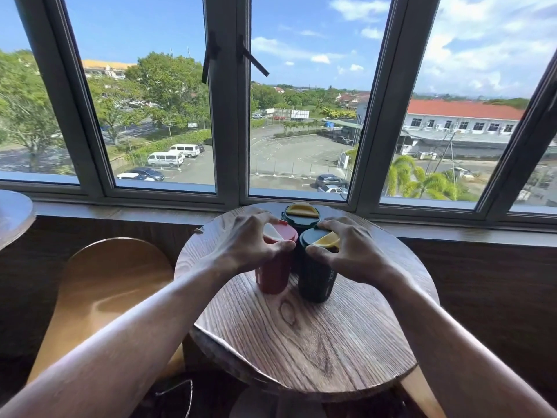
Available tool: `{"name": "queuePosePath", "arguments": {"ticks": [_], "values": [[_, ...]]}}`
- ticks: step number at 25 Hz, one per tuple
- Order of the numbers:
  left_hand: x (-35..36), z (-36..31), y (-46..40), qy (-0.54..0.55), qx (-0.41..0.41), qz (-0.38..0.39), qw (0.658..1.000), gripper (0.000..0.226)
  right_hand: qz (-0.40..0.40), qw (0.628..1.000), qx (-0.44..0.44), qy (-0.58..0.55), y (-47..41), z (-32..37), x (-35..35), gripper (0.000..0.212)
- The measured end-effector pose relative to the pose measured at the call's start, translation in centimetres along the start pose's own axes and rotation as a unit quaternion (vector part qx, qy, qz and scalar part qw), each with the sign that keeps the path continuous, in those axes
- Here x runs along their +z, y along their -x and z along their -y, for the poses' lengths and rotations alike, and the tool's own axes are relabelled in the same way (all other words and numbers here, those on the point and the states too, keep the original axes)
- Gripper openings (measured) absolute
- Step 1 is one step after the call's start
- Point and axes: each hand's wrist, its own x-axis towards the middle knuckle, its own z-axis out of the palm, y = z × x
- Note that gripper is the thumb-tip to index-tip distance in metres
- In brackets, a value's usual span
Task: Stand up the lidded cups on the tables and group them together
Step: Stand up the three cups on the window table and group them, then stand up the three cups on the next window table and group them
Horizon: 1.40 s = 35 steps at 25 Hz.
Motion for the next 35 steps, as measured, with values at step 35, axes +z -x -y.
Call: {"name": "queuePosePath", "arguments": {"ticks": [35], "values": [[7.2, -0.9, 40.9, 0.010, -0.374, -0.023, 0.927, 0.062, 0.194, 0.966, -0.162, -0.047, 28.6, 6.6, 20.3, 0.053]]}}
